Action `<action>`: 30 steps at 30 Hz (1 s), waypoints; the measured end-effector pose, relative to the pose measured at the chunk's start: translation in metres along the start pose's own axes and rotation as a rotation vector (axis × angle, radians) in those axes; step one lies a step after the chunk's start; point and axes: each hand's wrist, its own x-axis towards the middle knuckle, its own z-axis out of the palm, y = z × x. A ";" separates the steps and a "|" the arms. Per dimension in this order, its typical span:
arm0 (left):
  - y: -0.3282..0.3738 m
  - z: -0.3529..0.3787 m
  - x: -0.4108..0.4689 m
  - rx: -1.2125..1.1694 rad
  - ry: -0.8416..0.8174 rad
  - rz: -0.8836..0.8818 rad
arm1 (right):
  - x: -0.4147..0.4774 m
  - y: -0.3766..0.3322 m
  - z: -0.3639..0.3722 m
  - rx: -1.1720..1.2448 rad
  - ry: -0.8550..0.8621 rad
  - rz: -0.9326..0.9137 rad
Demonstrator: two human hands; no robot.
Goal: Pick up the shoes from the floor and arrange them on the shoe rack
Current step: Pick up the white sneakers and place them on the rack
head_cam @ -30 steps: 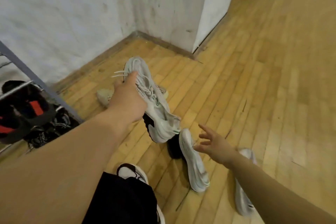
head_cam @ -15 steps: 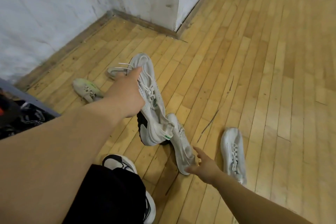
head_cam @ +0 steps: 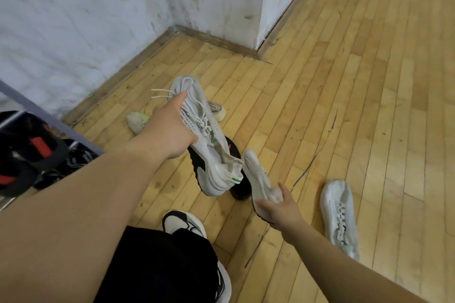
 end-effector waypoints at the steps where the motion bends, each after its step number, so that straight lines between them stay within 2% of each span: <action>1: 0.000 -0.006 -0.002 -0.037 0.011 -0.005 | -0.005 -0.016 -0.002 0.084 -0.022 -0.010; 4: 0.002 -0.030 -0.015 -0.197 0.030 -0.026 | -0.023 -0.068 -0.003 0.204 -0.111 -0.133; 8: 0.000 -0.088 -0.044 -0.567 0.074 -0.069 | -0.070 -0.150 0.018 0.250 -0.231 -0.398; 15: -0.044 -0.211 -0.133 -0.979 0.480 0.064 | -0.183 -0.272 0.104 0.099 -0.415 -0.878; 18: -0.075 -0.256 -0.182 -1.052 0.658 0.100 | -0.234 -0.303 0.160 -0.023 -0.501 -1.024; 22: -0.129 -0.298 -0.246 -1.100 0.873 0.087 | -0.294 -0.322 0.234 -0.134 -0.672 -1.129; 30: -0.257 -0.315 -0.338 -1.187 1.112 -0.045 | -0.367 -0.314 0.359 -0.355 -0.841 -1.246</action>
